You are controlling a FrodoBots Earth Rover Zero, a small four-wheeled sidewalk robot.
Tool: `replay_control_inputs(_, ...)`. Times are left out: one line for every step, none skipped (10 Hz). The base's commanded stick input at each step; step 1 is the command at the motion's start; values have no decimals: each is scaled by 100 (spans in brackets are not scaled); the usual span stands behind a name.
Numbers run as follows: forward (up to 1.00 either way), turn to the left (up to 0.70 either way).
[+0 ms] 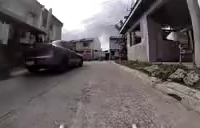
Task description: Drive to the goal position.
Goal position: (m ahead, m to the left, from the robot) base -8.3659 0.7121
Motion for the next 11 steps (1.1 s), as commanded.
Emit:
replay_control_inputs(100, 2)
replay_control_inputs(100, 2)
replay_control_inputs(100, 2)
replay_control_inputs(100, 2)
replay_control_inputs(100, 2)
replay_control_inputs(100, 2)
replay_control_inputs(100, 2)
replay_control_inputs(100, -15)
replay_control_inputs(100, -28)
replay_control_inputs(100, -34)
replay_control_inputs(100, -17)
